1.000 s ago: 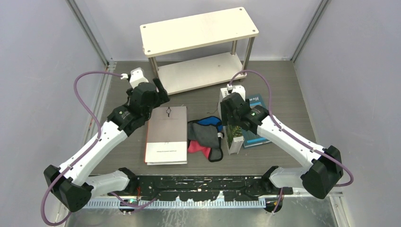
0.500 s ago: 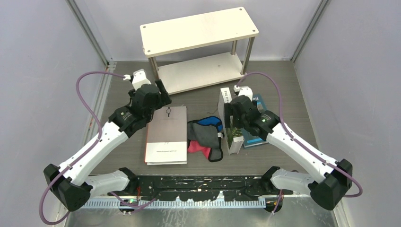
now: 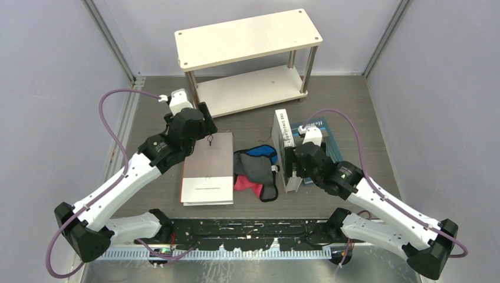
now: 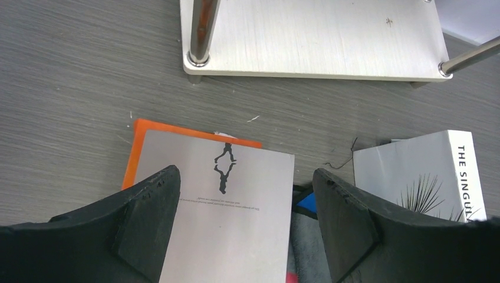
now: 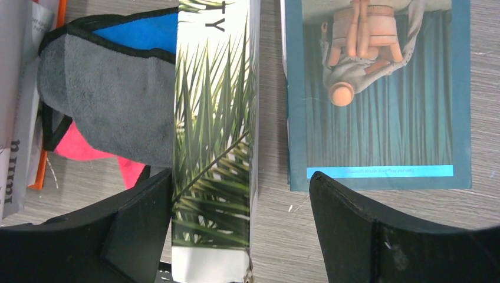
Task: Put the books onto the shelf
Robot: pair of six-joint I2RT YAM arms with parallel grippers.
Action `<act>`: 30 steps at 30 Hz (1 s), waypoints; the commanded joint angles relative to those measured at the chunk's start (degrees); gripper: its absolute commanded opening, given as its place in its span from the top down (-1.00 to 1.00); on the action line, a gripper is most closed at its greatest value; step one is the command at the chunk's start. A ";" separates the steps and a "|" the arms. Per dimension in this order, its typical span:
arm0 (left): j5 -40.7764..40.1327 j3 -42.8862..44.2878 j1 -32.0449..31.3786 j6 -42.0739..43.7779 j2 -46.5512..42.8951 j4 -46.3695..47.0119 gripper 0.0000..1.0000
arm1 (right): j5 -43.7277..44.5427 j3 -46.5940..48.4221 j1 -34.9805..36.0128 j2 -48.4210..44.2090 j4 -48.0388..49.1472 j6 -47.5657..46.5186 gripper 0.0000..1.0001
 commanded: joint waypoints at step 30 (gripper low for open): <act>-3.64 -0.94 -0.97 -0.57 -5.31 -2.13 -0.62 | 26.75 -7.10 18.47 -0.13 2.24 18.27 -0.05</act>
